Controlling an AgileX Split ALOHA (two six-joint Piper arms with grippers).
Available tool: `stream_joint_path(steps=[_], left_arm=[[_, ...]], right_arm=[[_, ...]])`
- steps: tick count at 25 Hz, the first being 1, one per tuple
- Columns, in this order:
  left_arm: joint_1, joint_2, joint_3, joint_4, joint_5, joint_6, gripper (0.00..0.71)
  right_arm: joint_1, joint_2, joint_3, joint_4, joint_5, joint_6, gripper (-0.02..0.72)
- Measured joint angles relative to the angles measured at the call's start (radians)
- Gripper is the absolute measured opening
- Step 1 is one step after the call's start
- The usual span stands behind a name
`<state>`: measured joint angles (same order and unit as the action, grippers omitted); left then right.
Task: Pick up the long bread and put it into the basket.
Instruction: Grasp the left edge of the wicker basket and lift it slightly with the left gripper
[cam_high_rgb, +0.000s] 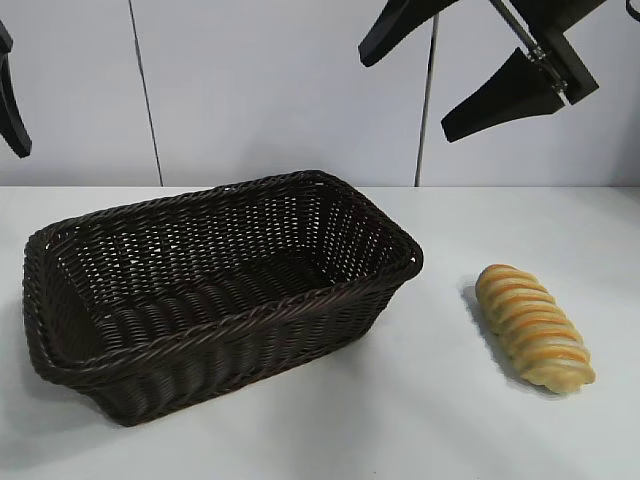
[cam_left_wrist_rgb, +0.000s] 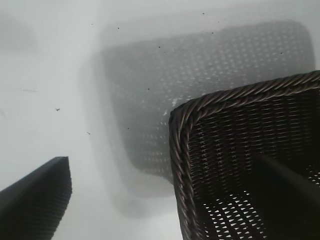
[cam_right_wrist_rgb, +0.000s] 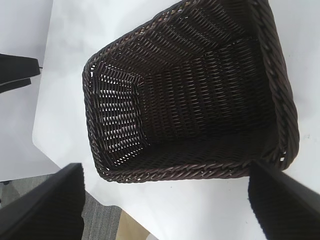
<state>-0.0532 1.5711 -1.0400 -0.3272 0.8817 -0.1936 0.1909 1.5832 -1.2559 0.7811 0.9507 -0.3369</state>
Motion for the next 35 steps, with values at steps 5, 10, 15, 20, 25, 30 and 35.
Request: stream_joint_path(steps=[5, 10, 15, 20, 25, 30, 35], left_arm=[[-0.072, 0.001, 0.058, -0.091, -0.079, 0.056, 0.695], [-0.125, 0.055, 0.061, -0.108, -0.117, 0.06, 0.695], [-0.138, 0.14, 0.061, -0.11, -0.147, 0.063, 0.695], [-0.138, 0.206, 0.061, -0.11, -0.173, 0.066, 0.695], [-0.138, 0.225, 0.061, -0.115, -0.187, 0.066, 0.695], [-0.138, 0.225, 0.061, -0.115, -0.202, 0.068, 0.595], [-0.138, 0.225, 0.061, -0.132, -0.211, 0.057, 0.105]], right_arm=[[0.0, 0.0, 0.0, 0.0, 0.0, 0.0, 0.61], [0.0, 0.0, 0.0, 0.0, 0.001, 0.0, 0.61], [0.0, 0.0, 0.0, -0.007, 0.004, 0.0, 0.61], [0.0, 0.0, 0.0, -0.007, 0.004, 0.0, 0.61], [0.0, 0.0, 0.0, -0.008, 0.011, 0.0, 0.61], [0.0, 0.0, 0.0, -0.008, 0.023, 0.0, 0.61], [0.0, 0.0, 0.0, -0.008, 0.025, 0.0, 0.61]])
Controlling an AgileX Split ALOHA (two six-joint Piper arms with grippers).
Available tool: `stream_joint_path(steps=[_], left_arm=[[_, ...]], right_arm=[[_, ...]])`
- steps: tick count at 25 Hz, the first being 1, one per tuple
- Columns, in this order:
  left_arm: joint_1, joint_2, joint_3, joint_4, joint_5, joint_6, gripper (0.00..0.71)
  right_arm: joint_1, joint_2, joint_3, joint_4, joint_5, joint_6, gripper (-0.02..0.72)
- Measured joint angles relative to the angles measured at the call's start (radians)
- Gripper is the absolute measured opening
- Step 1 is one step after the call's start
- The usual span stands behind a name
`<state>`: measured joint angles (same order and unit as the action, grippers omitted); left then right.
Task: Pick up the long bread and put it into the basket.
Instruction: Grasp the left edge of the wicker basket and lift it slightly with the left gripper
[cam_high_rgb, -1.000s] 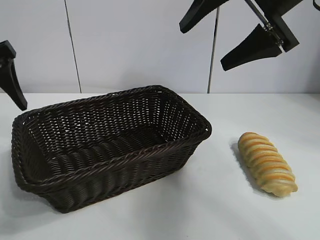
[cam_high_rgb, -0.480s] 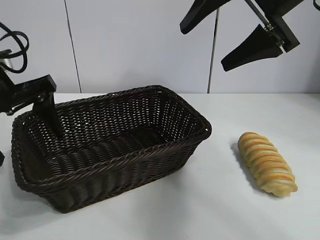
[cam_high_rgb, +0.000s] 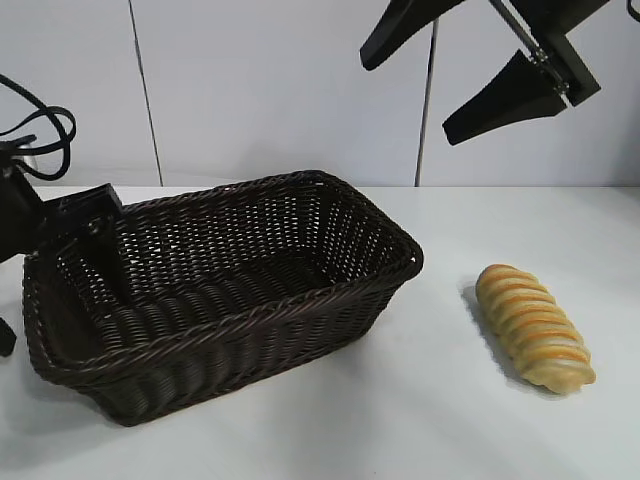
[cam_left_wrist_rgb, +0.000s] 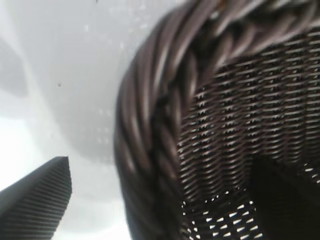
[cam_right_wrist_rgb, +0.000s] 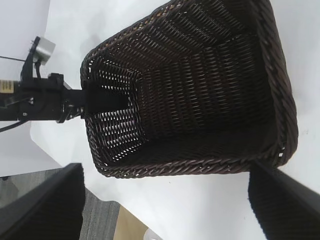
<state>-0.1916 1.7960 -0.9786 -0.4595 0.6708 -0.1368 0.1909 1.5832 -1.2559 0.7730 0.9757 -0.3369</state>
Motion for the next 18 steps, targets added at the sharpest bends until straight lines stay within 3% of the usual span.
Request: stream_joint_path(steps=[9, 13, 18], left_arm=[[-0.002, 0.0, -0.007, 0.002, 0.032, 0.002, 0.097], [0.029, 0.003, -0.088, 0.051, 0.191, 0.027, 0.097], [0.071, 0.006, -0.294, 0.134, 0.447, 0.086, 0.097]], right_arm=[[0.0, 0.0, 0.0, 0.0, 0.001, 0.0, 0.61], [0.0, 0.0, 0.0, 0.0, 0.001, 0.0, 0.61], [0.0, 0.0, 0.0, -0.001, 0.001, 0.0, 0.61]])
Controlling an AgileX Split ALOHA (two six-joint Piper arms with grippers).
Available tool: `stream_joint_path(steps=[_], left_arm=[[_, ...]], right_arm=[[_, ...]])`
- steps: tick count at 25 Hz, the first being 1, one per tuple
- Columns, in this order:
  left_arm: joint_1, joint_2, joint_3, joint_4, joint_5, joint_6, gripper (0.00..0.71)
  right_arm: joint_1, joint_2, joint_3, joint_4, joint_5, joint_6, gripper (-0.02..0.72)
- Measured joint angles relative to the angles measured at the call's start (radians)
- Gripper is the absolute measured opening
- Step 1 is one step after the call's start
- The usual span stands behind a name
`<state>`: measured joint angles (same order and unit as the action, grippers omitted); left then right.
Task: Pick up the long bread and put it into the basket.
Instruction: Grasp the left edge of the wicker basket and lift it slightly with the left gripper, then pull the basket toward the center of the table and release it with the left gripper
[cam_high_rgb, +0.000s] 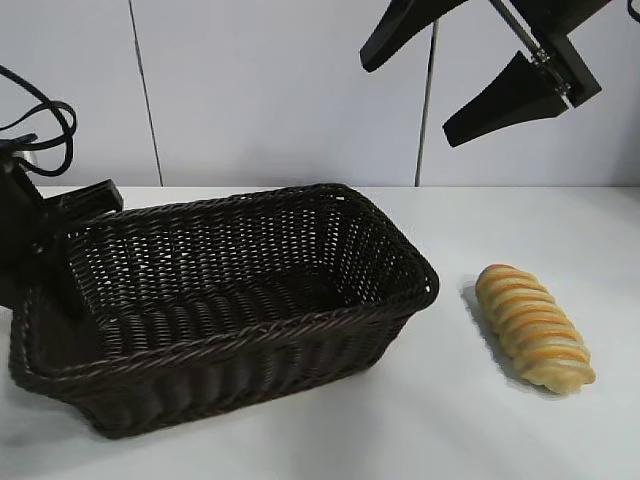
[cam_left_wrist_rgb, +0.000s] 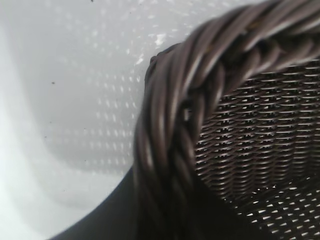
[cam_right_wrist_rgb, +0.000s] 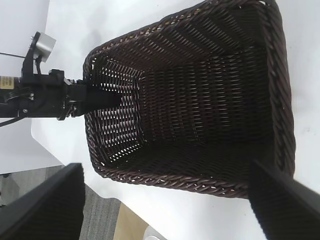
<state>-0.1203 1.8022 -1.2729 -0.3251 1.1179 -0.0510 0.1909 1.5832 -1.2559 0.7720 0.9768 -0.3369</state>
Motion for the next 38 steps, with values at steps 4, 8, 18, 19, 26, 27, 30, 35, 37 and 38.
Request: stream_joint_path(steps=[4, 8, 18, 19, 26, 27, 30, 35, 37, 38], left_arm=[[0.005, 0.0, -0.176, 0.025, 0.086, 0.038, 0.097], [0.005, 0.0, -0.266, 0.026, 0.09, 0.064, 0.097], [0.046, 0.01, -0.272, 0.055, 0.11, 0.1, 0.097], [0.046, 0.01, -0.272, 0.055, 0.11, 0.102, 0.097], [0.046, 0.01, -0.272, 0.042, 0.11, 0.106, 0.097], [0.046, 0.01, -0.272, 0.042, 0.11, 0.106, 0.097], [0.046, 0.01, -0.265, 0.042, 0.11, 0.106, 0.097], [0.046, 0.01, -0.198, 0.038, 0.084, 0.122, 0.097], [0.046, 0.01, -0.161, 0.034, 0.052, 0.133, 0.097], [0.046, 0.01, -0.145, 0.025, 0.032, 0.136, 0.097]], right_arm=[[0.0, 0.0, 0.0, -0.001, 0.001, 0.0, 0.61], [0.0, 0.0, 0.0, -0.001, 0.001, 0.0, 0.61], [0.0, 0.0, 0.0, -0.001, 0.001, 0.0, 0.61], [0.0, 0.0, 0.0, -0.001, 0.001, 0.0, 0.61], [0.0, 0.0, 0.0, -0.001, 0.001, 0.0, 0.61], [0.0, 0.0, 0.0, -0.001, 0.001, 0.0, 0.61], [0.0, 0.0, 0.0, -0.001, 0.001, 0.0, 0.61], [0.0, 0.0, 0.0, -0.001, 0.002, 0.0, 0.61], [0.0, 0.0, 0.0, -0.001, 0.005, 0.0, 0.61], [0.0, 0.0, 0.0, -0.001, 0.005, 0.0, 0.61]])
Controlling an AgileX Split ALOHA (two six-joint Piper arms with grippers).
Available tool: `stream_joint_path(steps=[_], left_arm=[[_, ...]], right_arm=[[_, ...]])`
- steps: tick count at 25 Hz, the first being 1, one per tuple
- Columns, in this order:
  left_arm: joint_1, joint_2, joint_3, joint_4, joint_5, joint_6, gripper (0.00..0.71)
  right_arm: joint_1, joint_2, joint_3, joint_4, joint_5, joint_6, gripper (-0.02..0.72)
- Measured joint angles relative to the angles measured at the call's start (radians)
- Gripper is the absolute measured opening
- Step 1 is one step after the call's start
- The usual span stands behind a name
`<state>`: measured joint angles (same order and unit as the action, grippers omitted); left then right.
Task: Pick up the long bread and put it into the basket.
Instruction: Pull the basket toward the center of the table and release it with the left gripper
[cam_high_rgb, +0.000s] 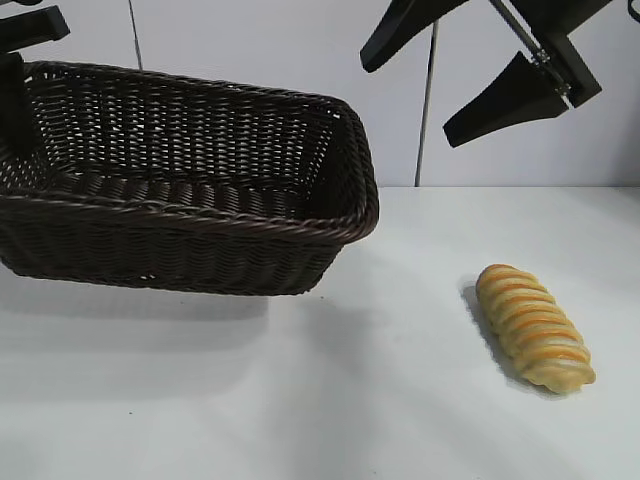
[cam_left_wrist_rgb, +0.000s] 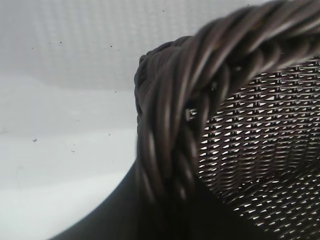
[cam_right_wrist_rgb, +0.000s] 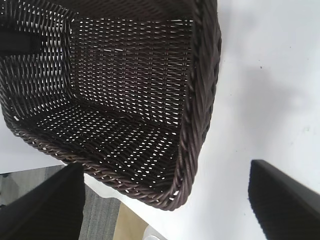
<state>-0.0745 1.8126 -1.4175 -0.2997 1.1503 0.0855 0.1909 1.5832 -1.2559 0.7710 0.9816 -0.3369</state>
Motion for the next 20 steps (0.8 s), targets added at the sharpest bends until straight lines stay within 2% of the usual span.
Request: stream_joint_path(steps=[3, 11, 20], left_arm=[[0.0, 0.014, 0.039, -0.042, -0.046, 0.015, 0.097], [-0.001, 0.143, 0.047, -0.124, -0.109, 0.037, 0.097], [0.0, 0.218, 0.052, -0.164, -0.134, 0.075, 0.097]], right_arm=[[0.0, 0.0, 0.0, 0.002, 0.003, 0.0, 0.61], [0.0, 0.0, 0.0, 0.002, 0.022, 0.0, 0.61], [0.0, 0.0, 0.0, 0.002, 0.022, 0.0, 0.61]])
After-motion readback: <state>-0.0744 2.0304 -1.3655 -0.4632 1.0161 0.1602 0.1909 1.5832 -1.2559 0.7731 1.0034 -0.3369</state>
